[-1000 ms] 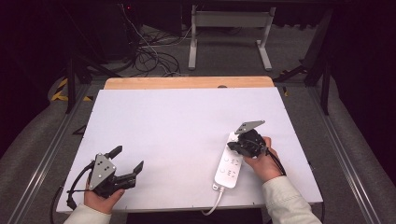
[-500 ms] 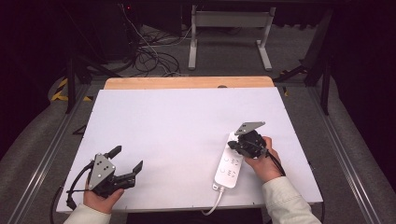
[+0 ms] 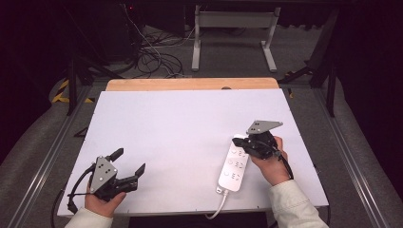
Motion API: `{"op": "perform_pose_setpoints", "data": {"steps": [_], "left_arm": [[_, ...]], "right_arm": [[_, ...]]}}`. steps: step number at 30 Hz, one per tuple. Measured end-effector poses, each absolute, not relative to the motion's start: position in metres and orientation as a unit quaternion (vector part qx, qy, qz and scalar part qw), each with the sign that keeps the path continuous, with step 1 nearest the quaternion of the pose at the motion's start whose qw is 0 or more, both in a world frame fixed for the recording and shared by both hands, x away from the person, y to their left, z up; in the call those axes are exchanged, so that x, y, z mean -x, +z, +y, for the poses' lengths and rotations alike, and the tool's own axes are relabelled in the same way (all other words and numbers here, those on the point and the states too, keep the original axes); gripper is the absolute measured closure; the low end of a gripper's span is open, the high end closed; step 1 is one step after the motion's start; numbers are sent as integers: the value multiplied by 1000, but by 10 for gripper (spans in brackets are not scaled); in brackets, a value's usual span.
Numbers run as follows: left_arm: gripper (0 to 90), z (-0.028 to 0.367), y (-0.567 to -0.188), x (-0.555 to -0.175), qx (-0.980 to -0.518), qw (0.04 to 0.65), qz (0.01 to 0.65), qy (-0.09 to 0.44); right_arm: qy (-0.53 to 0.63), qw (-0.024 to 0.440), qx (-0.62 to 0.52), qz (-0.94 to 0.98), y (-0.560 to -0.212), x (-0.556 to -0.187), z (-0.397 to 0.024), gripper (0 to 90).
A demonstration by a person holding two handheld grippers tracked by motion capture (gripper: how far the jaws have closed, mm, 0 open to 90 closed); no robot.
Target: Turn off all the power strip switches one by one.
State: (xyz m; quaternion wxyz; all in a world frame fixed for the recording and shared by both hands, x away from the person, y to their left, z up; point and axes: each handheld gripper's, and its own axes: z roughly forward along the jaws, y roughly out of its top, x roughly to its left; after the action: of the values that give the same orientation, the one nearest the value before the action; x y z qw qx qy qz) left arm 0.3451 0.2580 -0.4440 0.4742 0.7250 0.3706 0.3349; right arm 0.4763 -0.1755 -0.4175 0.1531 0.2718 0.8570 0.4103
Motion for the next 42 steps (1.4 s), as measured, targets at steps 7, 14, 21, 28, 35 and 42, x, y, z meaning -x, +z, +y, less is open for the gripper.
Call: {"op": "perform_pose_setpoints", "data": {"steps": [7,14,21,28,35,42], "left_arm": [[157,258,-444,-345,-725,474,370,335],[157,258,-445,-346,-726,473,371,334],[157,258,-445,-346,-726,472,372,333],[157,258,-445,-347,-726,472,374,333],[157,258,-445,-347,-726,472,374,333],[157,258,-445,-346,-726,472,374,333]], "right_arm": [[408,162,-271,857,-413,-489,-176,900],[403,156,-293,853,-419,-506,-183,900],[393,152,-306,854,-426,-516,-185,900],[380,148,-315,857,-433,-525,-187,900],[371,148,-318,860,-437,-527,-185,900],[357,145,-314,868,-440,-527,-182,900]]}}
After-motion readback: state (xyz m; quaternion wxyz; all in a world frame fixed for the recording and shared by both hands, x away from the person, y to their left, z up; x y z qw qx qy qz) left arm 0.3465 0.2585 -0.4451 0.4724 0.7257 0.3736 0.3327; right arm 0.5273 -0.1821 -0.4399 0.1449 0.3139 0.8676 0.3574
